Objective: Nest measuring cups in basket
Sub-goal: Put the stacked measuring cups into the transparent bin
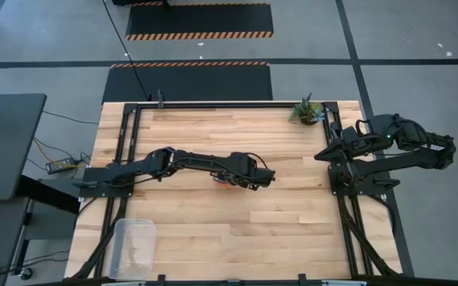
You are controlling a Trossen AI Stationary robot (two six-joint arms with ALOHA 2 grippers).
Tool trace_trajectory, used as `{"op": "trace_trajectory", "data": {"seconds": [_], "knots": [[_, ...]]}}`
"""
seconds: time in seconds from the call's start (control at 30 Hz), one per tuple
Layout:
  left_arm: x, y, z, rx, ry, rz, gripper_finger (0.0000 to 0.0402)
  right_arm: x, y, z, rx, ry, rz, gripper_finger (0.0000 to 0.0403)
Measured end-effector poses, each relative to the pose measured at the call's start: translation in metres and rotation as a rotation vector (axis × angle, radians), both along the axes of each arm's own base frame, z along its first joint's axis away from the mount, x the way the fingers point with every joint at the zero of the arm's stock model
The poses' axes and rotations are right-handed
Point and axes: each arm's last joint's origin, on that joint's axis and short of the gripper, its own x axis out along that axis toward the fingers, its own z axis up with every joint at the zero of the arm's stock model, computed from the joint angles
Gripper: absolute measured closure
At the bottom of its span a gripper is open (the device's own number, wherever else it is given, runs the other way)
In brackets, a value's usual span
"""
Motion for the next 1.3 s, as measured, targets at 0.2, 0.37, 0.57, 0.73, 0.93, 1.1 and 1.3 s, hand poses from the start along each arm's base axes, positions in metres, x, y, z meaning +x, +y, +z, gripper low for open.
{"op": "trace_trajectory", "data": {"seconds": [0.2, 0.37, 0.57, 0.73, 0.93, 1.1, 1.3], "knots": [[0.0001, 0.0003, -0.003, 0.004, 0.013, 0.0, 0.0175, 0.0, 0.0, 0.0, 0.0, 0.0, 0.0, 0.0385], [-0.0007, 0.0031, -0.0038, 0.006, 0.02, 0.025, 0.0175, 0.0, 0.0, 0.0, 0.0, 0.0, 0.0, 0.0385], [-0.0005, 0.0035, -0.0038, 0.003, 0.019, 0.026, 0.0175, 0.0, 0.0, 0.0, 0.0, 0.0, 0.0, 0.0385], [-0.0003, 0.0035, -0.0042, 0.002, 0.018, 0.025, 0.0175, 0.0, 0.0, 0.0, 0.0, 0.0, 0.0, 0.0385], [-0.0005, 0.0037, -0.0044, 0.001, 0.021, 0.026, 0.0183, 0.0, 0.0, 0.0, 0.0, 0.0, 0.0, 0.0385], [-0.0016, 0.0041, -0.0047, 0.007, 0.033, 0.027, 0.0222, 0.0, 0.0, 0.0, 0.0, 0.0, 0.0, 0.0385], [-0.0012, 0.0044, -0.0047, 0.025, 0.029, 0.024, 0.0254, 0.0, 0.0, 0.0, 0.0, 0.0, 0.0, 0.0385]]}}
